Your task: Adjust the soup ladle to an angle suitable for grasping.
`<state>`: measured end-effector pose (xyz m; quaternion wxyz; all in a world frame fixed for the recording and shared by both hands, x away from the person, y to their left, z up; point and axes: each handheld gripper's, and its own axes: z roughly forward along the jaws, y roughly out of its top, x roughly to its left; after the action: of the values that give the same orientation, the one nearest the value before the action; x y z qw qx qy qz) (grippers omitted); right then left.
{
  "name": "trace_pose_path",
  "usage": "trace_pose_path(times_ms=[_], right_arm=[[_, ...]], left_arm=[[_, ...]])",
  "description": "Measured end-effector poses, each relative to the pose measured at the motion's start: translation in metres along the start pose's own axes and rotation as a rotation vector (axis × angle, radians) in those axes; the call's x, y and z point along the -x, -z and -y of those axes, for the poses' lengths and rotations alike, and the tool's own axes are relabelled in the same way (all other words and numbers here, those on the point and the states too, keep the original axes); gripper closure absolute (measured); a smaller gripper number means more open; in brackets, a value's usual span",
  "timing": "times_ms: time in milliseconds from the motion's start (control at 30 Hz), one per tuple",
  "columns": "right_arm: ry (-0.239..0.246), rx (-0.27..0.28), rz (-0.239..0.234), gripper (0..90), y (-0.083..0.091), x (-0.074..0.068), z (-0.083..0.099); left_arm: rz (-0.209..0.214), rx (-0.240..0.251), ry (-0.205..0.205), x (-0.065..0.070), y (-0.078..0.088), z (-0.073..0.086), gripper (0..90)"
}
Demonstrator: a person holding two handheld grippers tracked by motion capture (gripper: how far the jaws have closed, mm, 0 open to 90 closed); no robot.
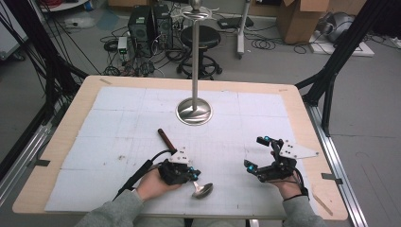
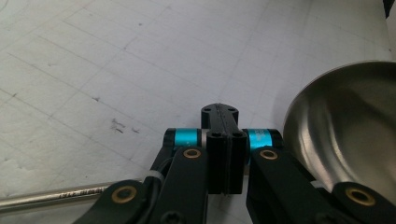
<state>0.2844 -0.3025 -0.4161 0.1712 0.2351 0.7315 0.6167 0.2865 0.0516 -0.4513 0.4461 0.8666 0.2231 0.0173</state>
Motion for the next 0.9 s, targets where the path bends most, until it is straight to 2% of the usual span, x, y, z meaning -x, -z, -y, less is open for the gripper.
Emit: trace_pose_path(times_ms=[167,200,367,500,567,700,900], right_arm=[[0.001,0.0,0.0,0.4,0.0,0.0,0.0],[0.001,0.0,0.0,0.4,0.0,0.0,0.0],[-0.003,-0.001,-0.001,0.3,0.0,0.0,0.0],[-0.014,-0.011,-0.008,0.4,-0.001,0.0,0.001],[-0.01,-0.018,-0.008,0.4,-0.001,0.0,0.001],[-0.014,-0.014,-0.008,0.4,-0.001,-0.001,0.001],[-0.006,-0.014,-0.008,0.4,-0.001,-0.001,0.001]], left_arm=[[0.01,-0.011,0.012,0.0,0.0,0.0,89.8],[0.014,-0.014,0.002,0.001,0.0,0.0,89.8],[0.021,-0.009,0.007,0.003,0.0,0.0,89.8],[0.024,-0.019,-0.019,0.005,0.0,0.001,89.8],[0.027,-0.015,-0.015,0.007,0.0,0.001,89.8],[0.039,-0.028,-0.047,0.01,0.002,0.002,89.9],[0.044,-0.043,-0.06,0.011,0.005,0.002,89.8]])
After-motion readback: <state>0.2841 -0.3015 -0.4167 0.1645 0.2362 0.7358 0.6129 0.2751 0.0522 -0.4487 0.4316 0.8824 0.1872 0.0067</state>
